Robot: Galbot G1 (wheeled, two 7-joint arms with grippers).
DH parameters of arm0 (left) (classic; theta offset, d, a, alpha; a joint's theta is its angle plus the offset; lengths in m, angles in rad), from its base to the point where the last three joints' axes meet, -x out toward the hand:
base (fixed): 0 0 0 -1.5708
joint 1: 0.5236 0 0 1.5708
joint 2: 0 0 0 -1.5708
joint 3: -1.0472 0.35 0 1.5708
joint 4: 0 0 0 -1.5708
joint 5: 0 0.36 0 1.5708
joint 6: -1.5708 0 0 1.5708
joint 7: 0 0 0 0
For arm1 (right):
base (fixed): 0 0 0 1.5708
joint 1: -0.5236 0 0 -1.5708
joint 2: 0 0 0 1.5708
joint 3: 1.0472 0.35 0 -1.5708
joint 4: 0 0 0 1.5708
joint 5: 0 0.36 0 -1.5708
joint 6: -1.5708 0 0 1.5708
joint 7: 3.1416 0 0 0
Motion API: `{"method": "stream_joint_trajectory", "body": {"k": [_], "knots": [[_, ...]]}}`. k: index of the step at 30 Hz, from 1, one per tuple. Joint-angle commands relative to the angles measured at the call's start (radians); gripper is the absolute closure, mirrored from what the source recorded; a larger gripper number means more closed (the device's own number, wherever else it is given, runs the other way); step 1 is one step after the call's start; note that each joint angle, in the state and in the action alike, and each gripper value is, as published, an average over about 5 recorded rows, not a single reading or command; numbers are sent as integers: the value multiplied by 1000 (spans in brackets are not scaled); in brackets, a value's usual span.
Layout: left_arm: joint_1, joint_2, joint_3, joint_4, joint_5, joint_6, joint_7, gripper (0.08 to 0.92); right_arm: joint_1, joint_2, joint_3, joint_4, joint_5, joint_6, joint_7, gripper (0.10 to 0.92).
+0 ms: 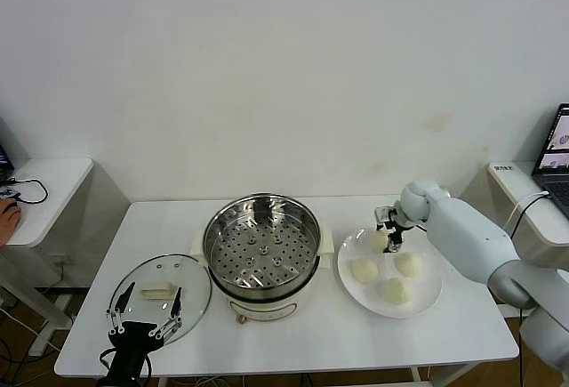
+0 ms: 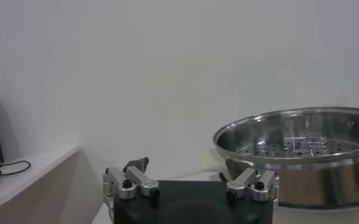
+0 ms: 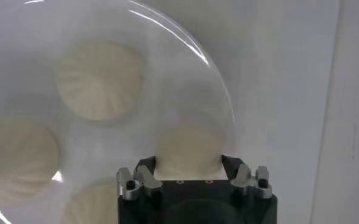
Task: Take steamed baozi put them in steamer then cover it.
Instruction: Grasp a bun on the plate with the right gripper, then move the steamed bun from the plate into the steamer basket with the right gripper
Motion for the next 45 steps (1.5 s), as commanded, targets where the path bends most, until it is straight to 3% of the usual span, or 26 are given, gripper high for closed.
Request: {"method": "stream_joint_trajectory", "body": {"k": [1, 8, 15, 22, 30, 38, 45], "knots": [[2, 2, -1, -2, 0, -1, 0, 177, 4, -5, 2, 7, -5, -2, -2, 380], [1, 5, -1, 0, 0, -1, -2, 177, 43, -75, -19, 97, 60, -15, -29, 399], [-6, 12, -1, 3, -1, 0, -3, 177, 195, -176, -109, 285, 201, -38, -51, 406], [-16, 24, -3, 11, -22, 1, -6, 177, 430, -187, -247, 367, 367, -63, -51, 399], [-29, 37, -8, 22, -36, 4, -6, 177, 665, -55, -386, 406, 551, -76, -29, 397], [-45, 44, -23, 42, -41, 8, -5, 177, 681, 173, -492, 399, 649, -46, 22, 397], [-50, 57, -52, 46, -50, 10, -5, 177, 627, 281, -591, 341, 540, 92, 44, 397]]}}
